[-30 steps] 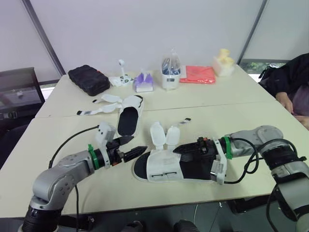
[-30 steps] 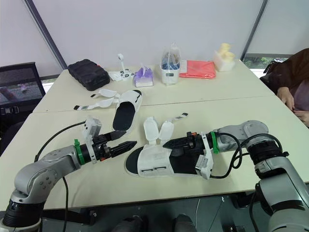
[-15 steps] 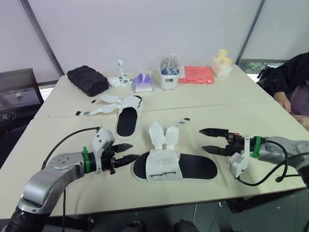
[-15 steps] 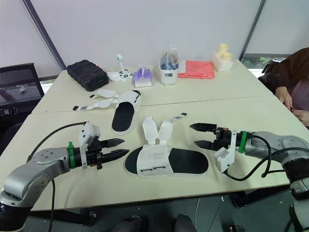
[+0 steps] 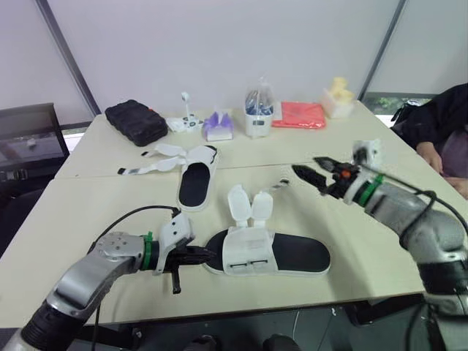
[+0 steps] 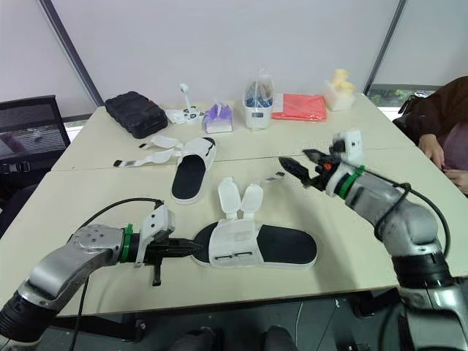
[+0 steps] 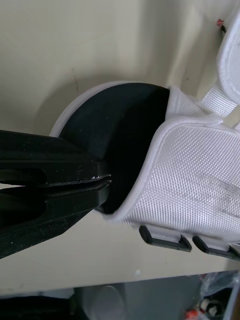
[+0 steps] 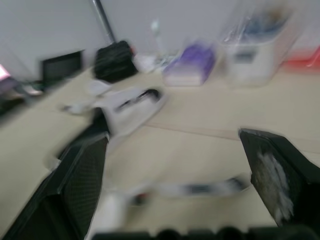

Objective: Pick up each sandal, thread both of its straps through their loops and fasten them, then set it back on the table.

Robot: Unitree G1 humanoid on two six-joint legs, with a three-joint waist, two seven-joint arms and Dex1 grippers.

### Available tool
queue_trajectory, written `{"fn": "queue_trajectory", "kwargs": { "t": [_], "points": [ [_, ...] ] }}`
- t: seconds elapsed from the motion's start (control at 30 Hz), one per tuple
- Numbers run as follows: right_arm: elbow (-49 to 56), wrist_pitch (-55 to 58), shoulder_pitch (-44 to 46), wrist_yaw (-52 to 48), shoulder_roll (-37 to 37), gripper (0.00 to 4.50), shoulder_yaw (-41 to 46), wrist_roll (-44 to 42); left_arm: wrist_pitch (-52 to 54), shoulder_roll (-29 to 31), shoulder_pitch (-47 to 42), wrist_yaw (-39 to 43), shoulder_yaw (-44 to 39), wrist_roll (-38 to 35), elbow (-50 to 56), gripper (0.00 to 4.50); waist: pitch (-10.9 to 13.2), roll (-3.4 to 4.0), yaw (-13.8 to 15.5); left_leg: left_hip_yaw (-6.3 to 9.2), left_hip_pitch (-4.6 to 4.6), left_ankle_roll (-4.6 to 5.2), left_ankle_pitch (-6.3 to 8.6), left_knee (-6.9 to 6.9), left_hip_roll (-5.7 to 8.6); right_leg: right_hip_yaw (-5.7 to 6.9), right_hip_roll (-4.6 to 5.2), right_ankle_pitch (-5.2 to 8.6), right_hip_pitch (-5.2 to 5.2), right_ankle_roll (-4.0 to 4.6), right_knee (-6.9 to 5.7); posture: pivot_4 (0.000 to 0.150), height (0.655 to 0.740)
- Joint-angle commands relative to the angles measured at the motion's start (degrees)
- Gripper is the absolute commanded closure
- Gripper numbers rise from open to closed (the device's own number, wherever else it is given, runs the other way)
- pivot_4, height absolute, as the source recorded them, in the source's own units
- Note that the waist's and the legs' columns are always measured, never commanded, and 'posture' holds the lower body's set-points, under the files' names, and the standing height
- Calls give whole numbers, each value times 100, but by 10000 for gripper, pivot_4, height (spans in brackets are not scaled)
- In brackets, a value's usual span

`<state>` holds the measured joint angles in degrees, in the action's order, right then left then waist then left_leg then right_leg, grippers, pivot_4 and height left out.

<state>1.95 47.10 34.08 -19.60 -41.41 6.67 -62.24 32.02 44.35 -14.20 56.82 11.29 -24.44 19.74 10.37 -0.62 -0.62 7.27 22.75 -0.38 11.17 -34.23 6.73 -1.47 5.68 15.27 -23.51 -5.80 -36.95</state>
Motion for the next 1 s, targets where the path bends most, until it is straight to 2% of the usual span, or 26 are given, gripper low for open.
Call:
{"fn": "queue_trajectory", "kwargs": {
  "t": [0.03,0.2,0.3,0.43,0.57,0.77,1.0],
  "points": [
    [30,971,283,460,70,0,423,-671,-77,54,-65,134,-171,-23,19,44460,-1,0,16,2,6,0,4,0,0,2,0,-5,-5,-8,1,1500,7400],
    [-870,2564,677,1611,383,0,425,-900,-124,172,-31,152,-50,231,94,44460,-2,-2,1,10,60,-2,8,-11,1,13,1,-17,-52,-17,4,1500,7400],
    [-1429,2801,862,2393,970,0,913,-1253,-80,-95,-126,9,167,349,63,44460,-3,0,-1,5,65,-2,7,-13,0,12,1,-28,-61,-22,-3,1500,7400],
    [-1721,2821,1054,3142,1506,0,1425,-1441,-95,-267,-163,-4,378,509,74,44460,-3,0,-15,-3,70,-2,7,-14,0,6,-1,-33,-72,-28,-11,1500,7400],
    [-2376,2325,1417,3681,2086,0,1690,-1092,-351,-590,-502,-122,1000,1132,-156,44460,-9,2,-7,-5,68,-2,7,-19,0,8,-4,-36,-69,-30,-12,1500,7400],
    [-2880,2091,1698,4028,2494,0,1974,-891,-343,-640,-457,-52,963,1171,-100,44460,-11,4,-14,-5,71,1,8,-45,0,8,-12,-44,-60,-32,-14,1500,7400],
    [-3006,1699,1774,3968,2782,0,1984,-322,-339,-602,-328,-52,823,1131,-13,44460,-13,8,-46,-6,71,3,9,-50,-1,9,-13,-45,-61,-34,-19,1500,7400]
  ]
}}
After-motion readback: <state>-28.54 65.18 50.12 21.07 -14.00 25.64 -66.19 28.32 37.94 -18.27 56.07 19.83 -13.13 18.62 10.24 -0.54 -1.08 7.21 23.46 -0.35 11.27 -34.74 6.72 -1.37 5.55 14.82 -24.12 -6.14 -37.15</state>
